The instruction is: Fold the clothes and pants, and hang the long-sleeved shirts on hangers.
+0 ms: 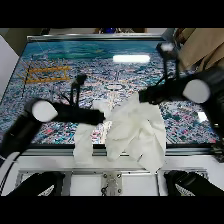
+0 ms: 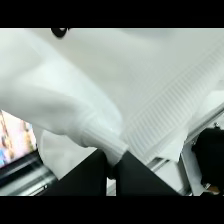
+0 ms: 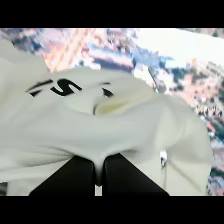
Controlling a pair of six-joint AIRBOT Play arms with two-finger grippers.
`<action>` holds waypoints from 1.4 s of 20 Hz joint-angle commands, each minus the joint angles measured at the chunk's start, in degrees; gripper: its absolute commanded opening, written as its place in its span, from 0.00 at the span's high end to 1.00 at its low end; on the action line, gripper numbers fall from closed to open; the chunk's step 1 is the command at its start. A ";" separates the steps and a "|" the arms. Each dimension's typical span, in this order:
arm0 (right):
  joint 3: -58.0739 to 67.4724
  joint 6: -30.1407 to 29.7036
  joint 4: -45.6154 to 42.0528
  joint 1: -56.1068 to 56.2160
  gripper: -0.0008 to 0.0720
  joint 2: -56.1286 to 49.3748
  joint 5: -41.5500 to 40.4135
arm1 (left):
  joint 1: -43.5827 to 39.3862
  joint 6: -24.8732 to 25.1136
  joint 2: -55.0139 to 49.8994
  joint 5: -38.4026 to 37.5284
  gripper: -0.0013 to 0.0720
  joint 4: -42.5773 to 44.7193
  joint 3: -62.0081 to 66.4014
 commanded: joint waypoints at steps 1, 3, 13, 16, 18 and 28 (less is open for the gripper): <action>-14.03 -0.11 -1.64 -0.17 0.96 0.13 -3.34 | -6.71 -3.98 1.20 7.72 0.96 1.86 -15.72; -16.94 1.25 -1.77 -1.38 0.96 -1.09 -6.80 | -8.85 -4.81 -1.81 11.72 0.96 1.27 -16.76; -15.61 -4.61 -1.97 -10.97 0.27 -2.84 -10.58 | -12.02 -4.66 -13.73 11.87 0.96 0.68 -1.64; -14.60 -4.24 -1.46 -10.75 0.26 3.48 -10.23 | -11.72 -4.61 -13.73 11.56 0.96 0.59 0.09; -14.91 -1.14 -0.02 -10.73 0.26 7.69 -7.80 | -11.72 -4.61 -13.73 11.67 0.96 0.63 0.07; -30.82 25.14 -0.04 0.42 0.26 11.54 -13.57 | -11.72 -4.63 -13.73 12.41 0.96 0.48 0.09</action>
